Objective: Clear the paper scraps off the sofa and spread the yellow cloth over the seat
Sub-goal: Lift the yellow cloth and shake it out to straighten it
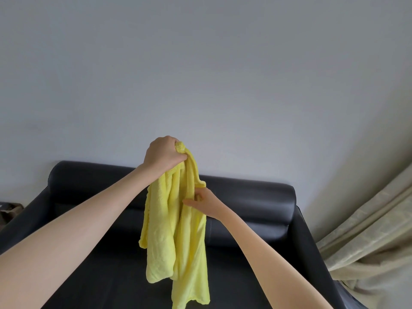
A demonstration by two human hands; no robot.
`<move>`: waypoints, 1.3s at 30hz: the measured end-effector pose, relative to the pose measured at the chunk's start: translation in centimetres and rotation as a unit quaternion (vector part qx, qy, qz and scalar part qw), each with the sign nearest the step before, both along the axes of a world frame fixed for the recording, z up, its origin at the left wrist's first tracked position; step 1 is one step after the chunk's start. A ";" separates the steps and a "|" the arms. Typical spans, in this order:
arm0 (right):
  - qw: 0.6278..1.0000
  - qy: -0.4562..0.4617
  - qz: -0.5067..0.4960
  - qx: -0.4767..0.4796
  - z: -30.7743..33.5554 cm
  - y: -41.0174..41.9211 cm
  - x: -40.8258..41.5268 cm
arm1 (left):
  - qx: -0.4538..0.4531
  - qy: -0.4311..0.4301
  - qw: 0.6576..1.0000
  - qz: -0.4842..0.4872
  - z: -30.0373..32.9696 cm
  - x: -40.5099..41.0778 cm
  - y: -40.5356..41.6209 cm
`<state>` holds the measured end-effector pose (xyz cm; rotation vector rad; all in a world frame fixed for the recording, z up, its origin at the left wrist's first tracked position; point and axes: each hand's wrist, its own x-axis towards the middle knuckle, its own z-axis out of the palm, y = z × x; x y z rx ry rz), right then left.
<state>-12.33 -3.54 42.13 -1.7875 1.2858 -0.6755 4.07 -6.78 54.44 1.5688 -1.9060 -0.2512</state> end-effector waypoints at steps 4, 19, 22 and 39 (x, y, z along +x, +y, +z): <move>0.995 0.042 -0.071 -0.061 -0.5 -0.2 -1.7 | 0.003 0.008 1.000 0.007 -0.1 -0.1 -0.2; 0.993 0.068 -0.083 -0.048 -4.1 1.8 1.0 | -0.022 0.009 1.000 0.009 -0.3 -0.2 0.0; 0.989 0.124 -0.044 0.070 -6.3 2.9 1.2 | -0.029 0.018 0.999 0.026 -0.4 0.7 0.0; 0.976 0.189 -0.058 0.095 -8.9 6.5 -4.7 | -0.015 0.121 0.972 0.201 -3.6 7.9 1.4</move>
